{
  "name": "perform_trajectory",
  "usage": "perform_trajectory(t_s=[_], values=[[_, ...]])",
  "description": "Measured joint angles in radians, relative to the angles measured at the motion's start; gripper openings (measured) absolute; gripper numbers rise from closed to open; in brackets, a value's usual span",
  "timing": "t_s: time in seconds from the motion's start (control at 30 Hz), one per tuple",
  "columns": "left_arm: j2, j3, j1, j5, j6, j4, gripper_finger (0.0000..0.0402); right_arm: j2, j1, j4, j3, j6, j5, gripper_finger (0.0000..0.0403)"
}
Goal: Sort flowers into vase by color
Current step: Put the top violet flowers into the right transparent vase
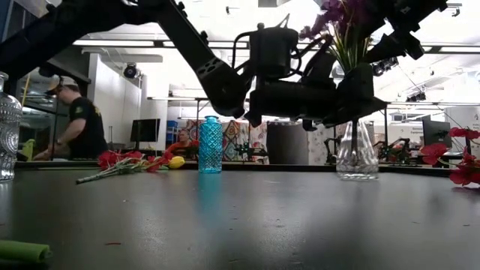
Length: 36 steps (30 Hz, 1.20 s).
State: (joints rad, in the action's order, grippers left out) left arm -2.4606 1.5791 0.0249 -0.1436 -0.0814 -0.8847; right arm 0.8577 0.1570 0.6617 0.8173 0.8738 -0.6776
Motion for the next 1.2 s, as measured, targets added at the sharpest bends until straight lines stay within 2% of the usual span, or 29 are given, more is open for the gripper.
perform_trajectory(t_s=[0.27,0.53,0.73,0.93,1.2], values=[[0.000,0.000,0.026,-0.051,-0.021,0.019,0.0154,0.000,0.001,0.004,0.000,0.008,0.041,0.0265],[0.000,-0.001,0.037,-0.054,-0.046,0.030,0.0154,0.000,0.001,0.075,0.000,0.049,0.051,0.0265],[0.000,-0.001,0.037,-0.054,-0.047,0.036,0.0154,-0.014,0.001,0.151,0.000,0.095,0.015,0.0265],[0.000,-0.001,0.037,-0.054,-0.045,0.052,0.0154,-0.060,0.001,0.090,0.000,0.069,-0.040,0.0265],[0.000,-0.002,0.037,-0.054,-0.029,0.085,0.0154,-0.152,0.001,-0.092,0.000,-0.062,-0.003,0.0265]])
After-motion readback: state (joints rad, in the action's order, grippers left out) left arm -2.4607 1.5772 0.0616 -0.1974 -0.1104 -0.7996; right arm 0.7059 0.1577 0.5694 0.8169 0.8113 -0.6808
